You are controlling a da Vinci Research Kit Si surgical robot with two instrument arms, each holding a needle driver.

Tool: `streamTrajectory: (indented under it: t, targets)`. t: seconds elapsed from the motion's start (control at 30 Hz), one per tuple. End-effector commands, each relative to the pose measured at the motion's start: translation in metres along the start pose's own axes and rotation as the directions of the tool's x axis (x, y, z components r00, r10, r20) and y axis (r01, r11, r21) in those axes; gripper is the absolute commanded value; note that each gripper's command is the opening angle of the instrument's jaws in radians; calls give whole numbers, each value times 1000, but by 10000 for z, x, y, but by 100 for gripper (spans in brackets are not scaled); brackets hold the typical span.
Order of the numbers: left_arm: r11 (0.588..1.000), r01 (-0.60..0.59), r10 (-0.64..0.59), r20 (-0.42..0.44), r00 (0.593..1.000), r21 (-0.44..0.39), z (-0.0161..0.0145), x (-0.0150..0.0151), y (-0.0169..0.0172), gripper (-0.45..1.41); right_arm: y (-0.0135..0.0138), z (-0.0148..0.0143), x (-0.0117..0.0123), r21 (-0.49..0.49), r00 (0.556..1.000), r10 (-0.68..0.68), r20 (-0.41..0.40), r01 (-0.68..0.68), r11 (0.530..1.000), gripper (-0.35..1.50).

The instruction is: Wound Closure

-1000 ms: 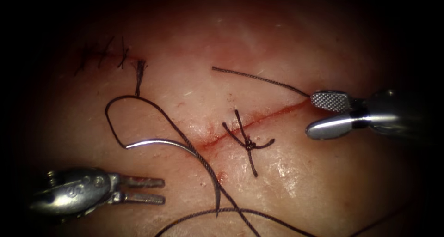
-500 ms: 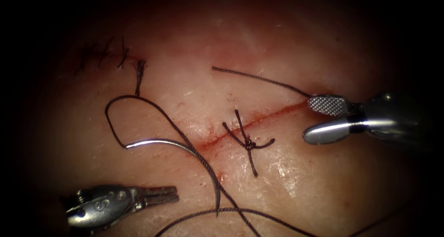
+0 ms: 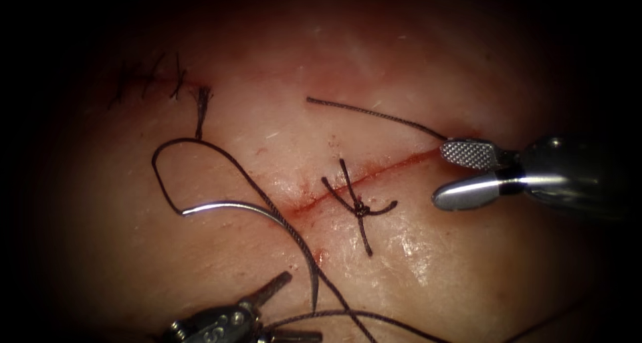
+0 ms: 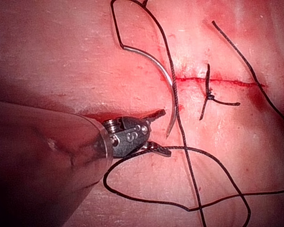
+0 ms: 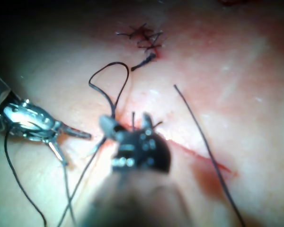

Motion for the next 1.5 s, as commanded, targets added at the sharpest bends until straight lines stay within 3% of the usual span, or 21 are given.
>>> streamTrajectory:
  t: [0.03,0.5,0.93,1.2,1.33,1.37,1.5]
  targets:
    - [1000,24,-25,8,1000,13,5,-11,8,77,-3,8,-7,3,1000,1,1,-1,1000,101]
    - [981,63,-77,69,995,182,24,-20,-2,72,-7,20,-11,14,1000,-19,8,19,1000,99]
    - [967,40,-78,142,987,251,57,-15,11,64,-8,22,-13,19,1000,-26,10,26,999,99]
    - [967,37,-75,145,987,250,53,-11,-1,24,-9,25,-14,21,999,-34,11,34,999,99]
    - [969,13,-52,152,987,246,45,-13,-8,-25,-9,25,-14,21,999,-34,11,33,999,99]
    - [969,7,-46,154,987,246,44,-13,-9,-45,-9,25,-14,21,999,-34,11,33,999,99]
    - [971,-33,-7,165,986,237,36,-15,-13,-45,-9,24,-13,21,999,-33,12,32,999,99]
